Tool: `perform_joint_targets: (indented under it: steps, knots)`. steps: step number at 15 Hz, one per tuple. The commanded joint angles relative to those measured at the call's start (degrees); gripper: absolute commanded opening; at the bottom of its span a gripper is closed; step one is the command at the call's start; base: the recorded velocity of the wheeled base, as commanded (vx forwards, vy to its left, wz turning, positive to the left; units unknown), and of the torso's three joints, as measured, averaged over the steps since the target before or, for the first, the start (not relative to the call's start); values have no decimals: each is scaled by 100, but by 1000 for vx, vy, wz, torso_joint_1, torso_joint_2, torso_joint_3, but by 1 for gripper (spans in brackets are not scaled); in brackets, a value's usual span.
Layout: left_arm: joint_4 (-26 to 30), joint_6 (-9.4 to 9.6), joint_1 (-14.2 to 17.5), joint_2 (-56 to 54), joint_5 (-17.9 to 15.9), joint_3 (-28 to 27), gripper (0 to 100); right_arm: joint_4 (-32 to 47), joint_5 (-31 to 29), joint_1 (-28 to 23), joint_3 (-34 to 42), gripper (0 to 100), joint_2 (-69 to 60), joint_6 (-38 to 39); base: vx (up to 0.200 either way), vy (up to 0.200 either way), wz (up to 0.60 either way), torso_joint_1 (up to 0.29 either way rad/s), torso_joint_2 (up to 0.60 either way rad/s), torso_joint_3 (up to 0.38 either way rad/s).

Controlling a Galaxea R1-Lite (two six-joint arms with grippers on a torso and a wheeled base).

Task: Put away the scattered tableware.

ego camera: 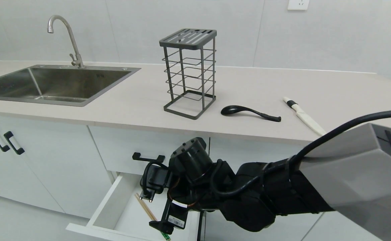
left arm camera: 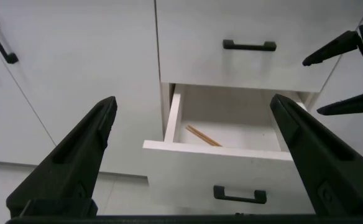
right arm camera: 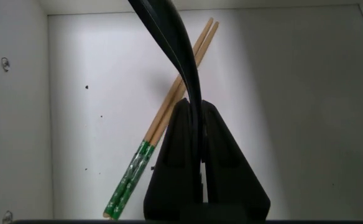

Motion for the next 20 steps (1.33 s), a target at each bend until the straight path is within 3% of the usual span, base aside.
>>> perform_joint_targets:
  steps: [1, 5, 20]
  knots:
    - [-1, -1, 5, 7, -2, 0, 100, -8, 6, 19, 45, 100, -18, -21, 0, 0, 0, 261, -486, -222]
    - [-1, -1, 5, 7, -2, 0, 100, -8, 6, 19, 45, 100, -18, -12, 0, 0, 0, 123, -487, -222]
    - [-1, -1, 14, 7, -2, 0, 100, 1, 15, -7, 80, 100, 17, 50, 0, 0, 0, 303, -517, -247]
